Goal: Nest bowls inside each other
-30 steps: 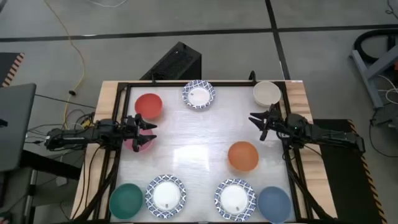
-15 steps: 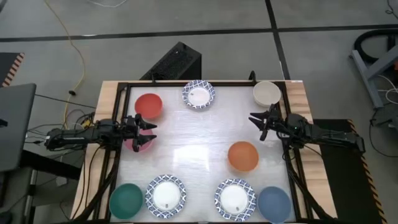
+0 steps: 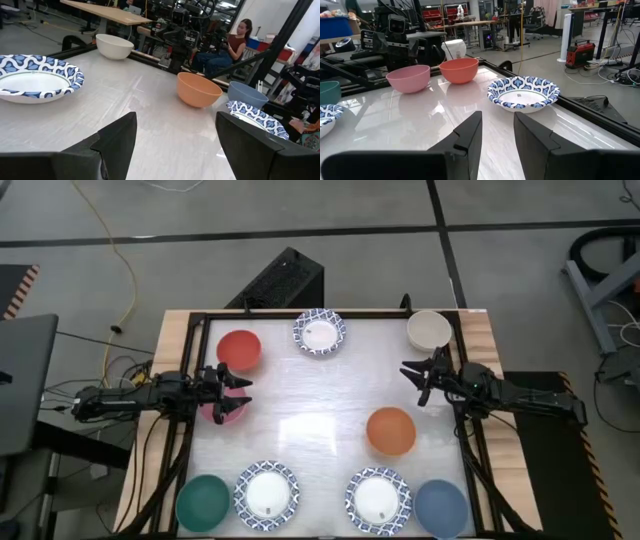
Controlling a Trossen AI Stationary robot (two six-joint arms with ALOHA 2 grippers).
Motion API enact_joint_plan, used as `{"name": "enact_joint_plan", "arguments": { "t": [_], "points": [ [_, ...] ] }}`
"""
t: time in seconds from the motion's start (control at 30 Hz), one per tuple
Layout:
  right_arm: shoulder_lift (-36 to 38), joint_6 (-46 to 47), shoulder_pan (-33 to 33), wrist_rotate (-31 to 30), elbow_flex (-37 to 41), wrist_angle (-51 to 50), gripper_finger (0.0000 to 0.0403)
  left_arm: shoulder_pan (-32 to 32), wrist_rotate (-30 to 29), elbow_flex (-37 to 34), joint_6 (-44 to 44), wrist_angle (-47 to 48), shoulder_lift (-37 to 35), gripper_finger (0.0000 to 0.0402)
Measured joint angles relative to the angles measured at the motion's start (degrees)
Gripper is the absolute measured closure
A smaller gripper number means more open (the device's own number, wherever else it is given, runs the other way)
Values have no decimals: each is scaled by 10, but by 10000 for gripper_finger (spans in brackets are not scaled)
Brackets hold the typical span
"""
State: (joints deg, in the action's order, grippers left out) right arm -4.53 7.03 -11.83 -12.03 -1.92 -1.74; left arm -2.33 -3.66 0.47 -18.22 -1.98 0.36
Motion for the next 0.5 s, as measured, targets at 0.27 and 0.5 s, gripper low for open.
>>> {"name": "enact_joint_plan", "arguments": {
  "t": [0.27,0.5],
  "points": [
    [0,0,0,0,0,0,269,0,0,0,0,0,0,141],
    [0,0,0,0,0,0,269,0,0,0,-49,0,0,141]
  ]
}}
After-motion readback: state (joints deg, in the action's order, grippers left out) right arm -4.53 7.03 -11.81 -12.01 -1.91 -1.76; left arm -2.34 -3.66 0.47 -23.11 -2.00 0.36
